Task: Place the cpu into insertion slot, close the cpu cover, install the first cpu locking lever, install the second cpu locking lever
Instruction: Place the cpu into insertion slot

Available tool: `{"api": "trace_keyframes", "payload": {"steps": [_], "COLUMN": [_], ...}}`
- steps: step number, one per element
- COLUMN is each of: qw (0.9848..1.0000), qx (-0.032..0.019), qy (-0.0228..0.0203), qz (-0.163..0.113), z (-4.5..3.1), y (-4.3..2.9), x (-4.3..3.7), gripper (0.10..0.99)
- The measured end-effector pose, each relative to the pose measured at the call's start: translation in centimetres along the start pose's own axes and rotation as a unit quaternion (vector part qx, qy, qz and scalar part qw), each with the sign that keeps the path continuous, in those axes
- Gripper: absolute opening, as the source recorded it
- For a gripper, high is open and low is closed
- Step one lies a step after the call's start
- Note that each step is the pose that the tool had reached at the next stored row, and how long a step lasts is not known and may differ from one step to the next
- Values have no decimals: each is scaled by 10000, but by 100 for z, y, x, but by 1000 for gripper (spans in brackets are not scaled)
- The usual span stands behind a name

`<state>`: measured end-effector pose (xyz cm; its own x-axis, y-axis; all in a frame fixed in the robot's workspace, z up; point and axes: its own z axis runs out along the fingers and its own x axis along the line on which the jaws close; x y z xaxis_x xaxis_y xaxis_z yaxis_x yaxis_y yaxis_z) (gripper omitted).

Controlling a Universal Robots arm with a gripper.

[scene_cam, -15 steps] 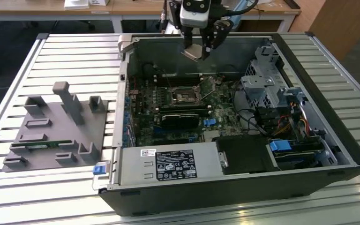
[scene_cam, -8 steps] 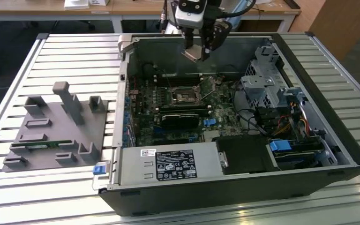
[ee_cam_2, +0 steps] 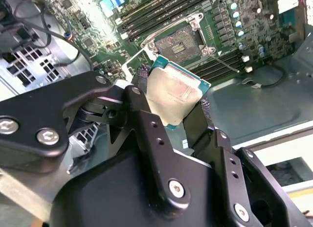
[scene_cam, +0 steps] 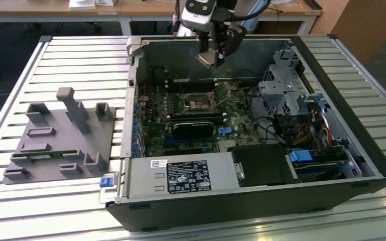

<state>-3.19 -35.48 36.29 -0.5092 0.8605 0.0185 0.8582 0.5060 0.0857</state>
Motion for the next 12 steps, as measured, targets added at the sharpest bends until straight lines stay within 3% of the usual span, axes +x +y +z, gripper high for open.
{"api": "trace_keyframes", "payload": {"steps": [6, 12], "qw": [9995, 9990], "qx": [-5, -8], "qy": [-27, -39], "qz": [309, 445], "z": [22, 53], "y": [-5, -6], "x": [4, 7], "gripper": [541, 541]}}
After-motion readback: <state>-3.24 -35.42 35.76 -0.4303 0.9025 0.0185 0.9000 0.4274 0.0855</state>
